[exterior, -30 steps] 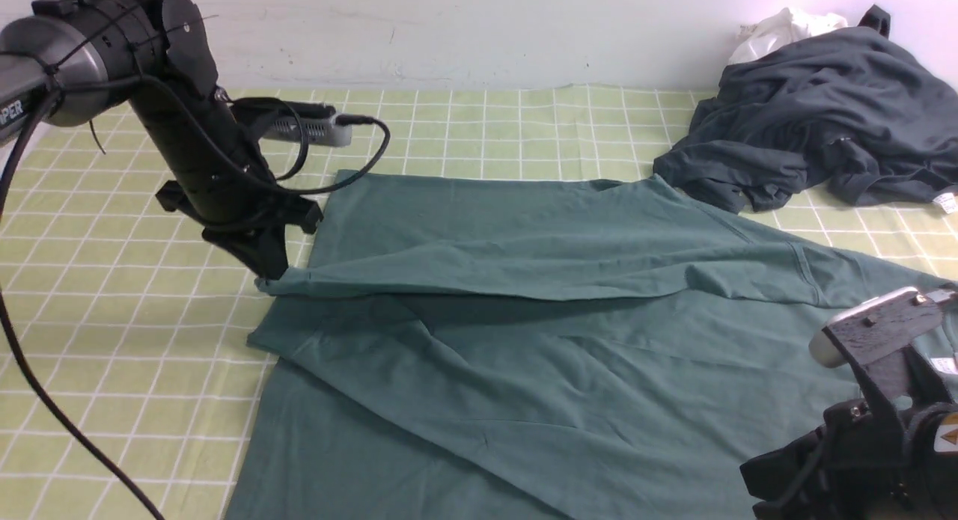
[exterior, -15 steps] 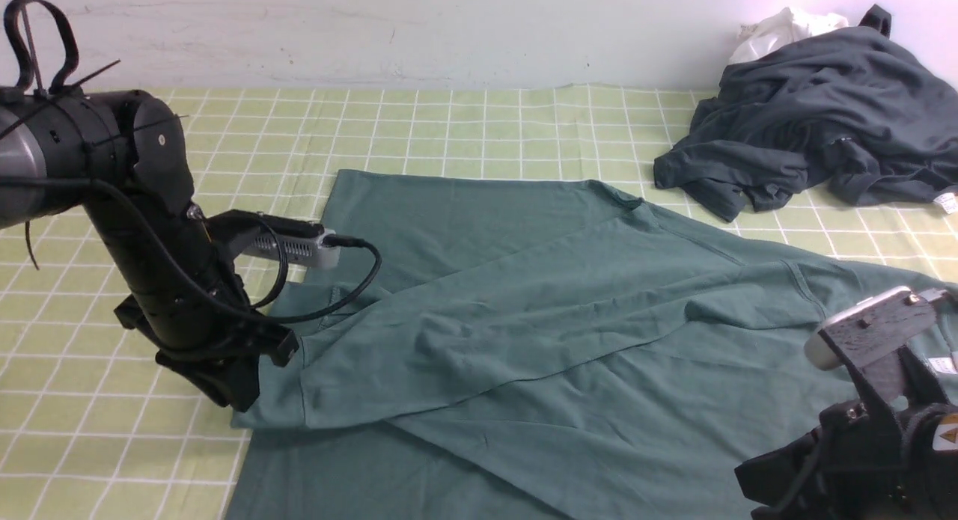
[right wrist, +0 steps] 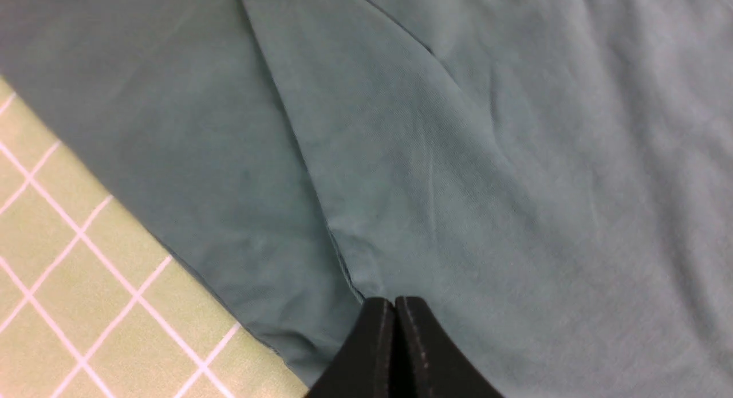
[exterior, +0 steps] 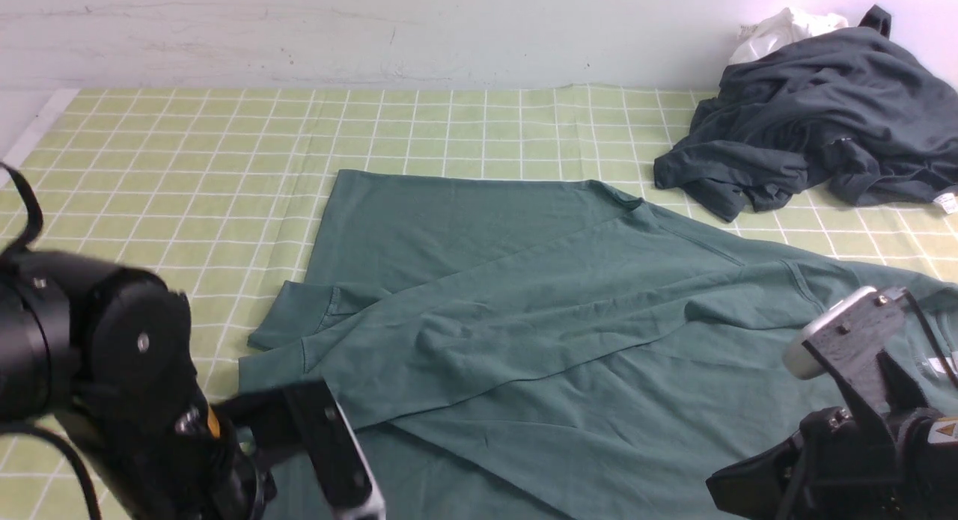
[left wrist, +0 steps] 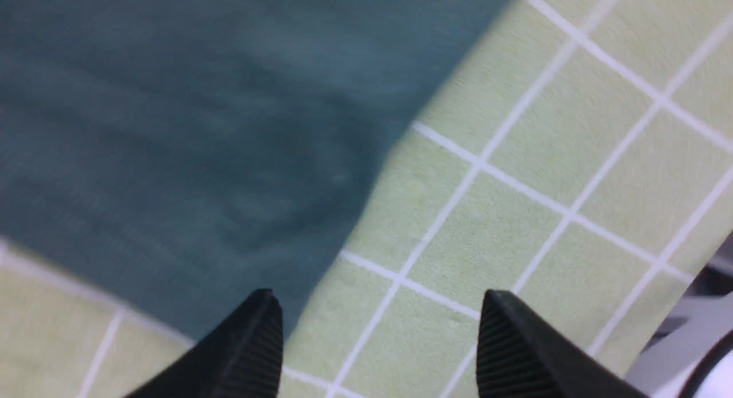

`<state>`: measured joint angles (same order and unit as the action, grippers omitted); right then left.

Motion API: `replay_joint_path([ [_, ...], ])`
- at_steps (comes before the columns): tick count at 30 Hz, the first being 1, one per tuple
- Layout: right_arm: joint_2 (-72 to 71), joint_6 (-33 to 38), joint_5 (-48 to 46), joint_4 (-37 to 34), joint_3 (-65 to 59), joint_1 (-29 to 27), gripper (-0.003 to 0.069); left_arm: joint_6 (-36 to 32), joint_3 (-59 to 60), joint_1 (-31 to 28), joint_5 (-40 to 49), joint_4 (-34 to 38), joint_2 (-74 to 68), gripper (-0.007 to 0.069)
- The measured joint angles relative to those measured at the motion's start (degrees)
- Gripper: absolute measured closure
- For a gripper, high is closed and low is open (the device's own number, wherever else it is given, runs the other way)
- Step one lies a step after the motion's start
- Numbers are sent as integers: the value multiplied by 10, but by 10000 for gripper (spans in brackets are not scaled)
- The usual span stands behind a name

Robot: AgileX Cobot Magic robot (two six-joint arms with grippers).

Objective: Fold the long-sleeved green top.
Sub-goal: Use both arms simultaneously to clamp the lower edge of the clothing fabric

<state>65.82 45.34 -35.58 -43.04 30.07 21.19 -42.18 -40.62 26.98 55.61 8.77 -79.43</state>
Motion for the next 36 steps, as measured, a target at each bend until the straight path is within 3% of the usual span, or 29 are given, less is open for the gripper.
replay_joint_path([
  [3, 0, 15, -4, -9, 0, 0, 675, -71, 54, 19, -93, -21, -4, 205],
  [9, 0, 45, -15, -25, 0, 0, 675, -50, 85, 19, -211, -67, -43, 319],
  [12, 0, 54, -17, -32, 0, 0, 675, -32, 84, 22, -208, -67, -50, 412],
  [13, 0, 54, -17, -33, 0, 0, 675, -32, 84, 22, -208, -67, -50, 412],
  [18, -2, 59, -27, -34, 1, 0, 675, -25, 67, 23, -177, -71, -39, 587],
  [23, -39, 122, -61, -33, 50, 0, 675, 16, 8, 23, -97, -76, 25, 622],
  [26, -54, 142, -56, -28, 86, 0, 673, 38, -3, 23, -94, -79, 44, 622],
  [29, -59, 149, -49, 31, 121, 0, 645, 78, -4, 23, -100, -80, 49, 624],
  [33, -39, 141, -69, 223, 113, 0, 498, 121, -4, 23, -114, -82, 38, 625],
  [36, -16, 121, -90, 323, 90, 0, 414, 131, -3, 23, -116, -82, 35, 625],
])
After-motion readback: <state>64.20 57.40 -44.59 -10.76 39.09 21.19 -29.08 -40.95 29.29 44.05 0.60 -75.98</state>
